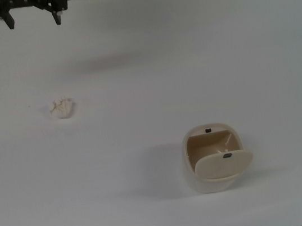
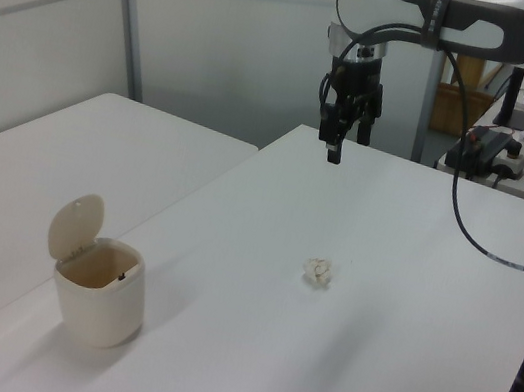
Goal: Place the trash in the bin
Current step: 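Lower the open gripper toward the crumpled white paper ball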
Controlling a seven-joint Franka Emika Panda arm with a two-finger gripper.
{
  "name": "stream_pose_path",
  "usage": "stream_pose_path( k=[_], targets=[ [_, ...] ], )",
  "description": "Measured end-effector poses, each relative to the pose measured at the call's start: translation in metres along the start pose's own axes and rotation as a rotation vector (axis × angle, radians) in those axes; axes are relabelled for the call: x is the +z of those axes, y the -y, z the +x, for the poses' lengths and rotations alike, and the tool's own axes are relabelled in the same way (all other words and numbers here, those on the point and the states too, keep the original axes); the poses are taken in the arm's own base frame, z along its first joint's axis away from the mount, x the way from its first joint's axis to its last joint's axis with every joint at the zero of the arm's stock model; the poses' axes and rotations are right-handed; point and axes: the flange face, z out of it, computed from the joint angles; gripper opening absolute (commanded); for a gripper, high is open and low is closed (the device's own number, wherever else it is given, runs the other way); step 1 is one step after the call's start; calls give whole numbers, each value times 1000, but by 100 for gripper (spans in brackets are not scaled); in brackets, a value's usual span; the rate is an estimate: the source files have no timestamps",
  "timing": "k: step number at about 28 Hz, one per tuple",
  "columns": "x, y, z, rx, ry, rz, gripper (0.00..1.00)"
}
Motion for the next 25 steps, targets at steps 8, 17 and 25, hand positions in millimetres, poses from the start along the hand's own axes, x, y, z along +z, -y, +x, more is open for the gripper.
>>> stream_pose_path(
  k=[8, 17, 25],
  targets=[
    [4, -1, 1, 3, 7, -1, 100],
    [47, -10, 15, 106, -17, -5, 100],
    [114, -14, 26, 229, -47, -6, 100]
  ],
)
